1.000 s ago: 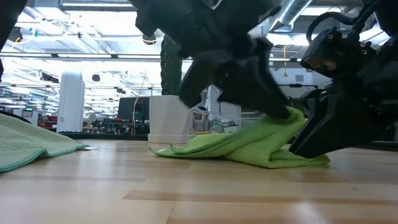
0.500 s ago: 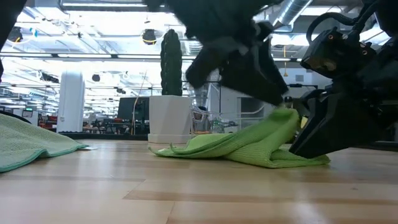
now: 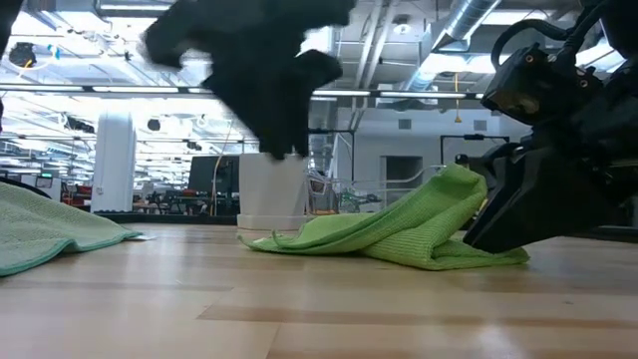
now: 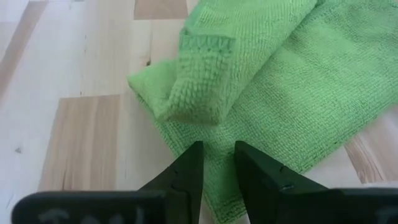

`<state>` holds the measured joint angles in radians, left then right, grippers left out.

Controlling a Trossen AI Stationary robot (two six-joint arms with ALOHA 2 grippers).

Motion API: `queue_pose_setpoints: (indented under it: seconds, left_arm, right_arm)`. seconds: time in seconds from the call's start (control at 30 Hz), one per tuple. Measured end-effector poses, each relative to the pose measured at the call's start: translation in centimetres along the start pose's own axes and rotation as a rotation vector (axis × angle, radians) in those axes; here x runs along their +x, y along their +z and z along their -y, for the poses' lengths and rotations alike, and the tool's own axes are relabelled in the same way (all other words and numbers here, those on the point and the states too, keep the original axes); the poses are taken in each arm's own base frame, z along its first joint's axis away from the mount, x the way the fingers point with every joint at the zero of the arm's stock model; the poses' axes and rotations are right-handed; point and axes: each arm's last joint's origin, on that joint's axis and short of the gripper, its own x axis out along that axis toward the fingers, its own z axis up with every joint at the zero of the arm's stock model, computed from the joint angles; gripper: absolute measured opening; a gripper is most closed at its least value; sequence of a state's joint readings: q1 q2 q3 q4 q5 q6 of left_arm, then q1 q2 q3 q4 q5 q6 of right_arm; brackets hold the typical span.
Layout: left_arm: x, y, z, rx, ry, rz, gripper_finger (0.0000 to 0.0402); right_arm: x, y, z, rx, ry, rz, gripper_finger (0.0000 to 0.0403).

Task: Fold microfiber towels
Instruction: Fold the green towel

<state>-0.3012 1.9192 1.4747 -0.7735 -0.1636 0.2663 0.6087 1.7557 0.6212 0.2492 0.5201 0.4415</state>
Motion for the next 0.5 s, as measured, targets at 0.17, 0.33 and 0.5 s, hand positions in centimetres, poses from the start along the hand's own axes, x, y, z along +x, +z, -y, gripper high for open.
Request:
queue_pose_setpoints:
  seconds: [0.17,0.33,0.5]
  left_arm:
    - [3.7,-2.8,1.9,0.075,-0.005,0.008,0.0154]
    - [5.3,-4.4,2.0,0.092,0.011,0.01,0.0155]
    - [5.8,-5.0,1.1,0.064,0.007,0.012,0.0153]
  right_arm:
    - [0.0,-0.1,0.0,-0.007,-0.003,-0.006,0.0115]
    - [0.0,-0.1,0.0,-0.008,-0.003,-0.007,0.0115]
    - [0.0,-0.1,0.0,-0.008,-0.003,-0.007,0.0115]
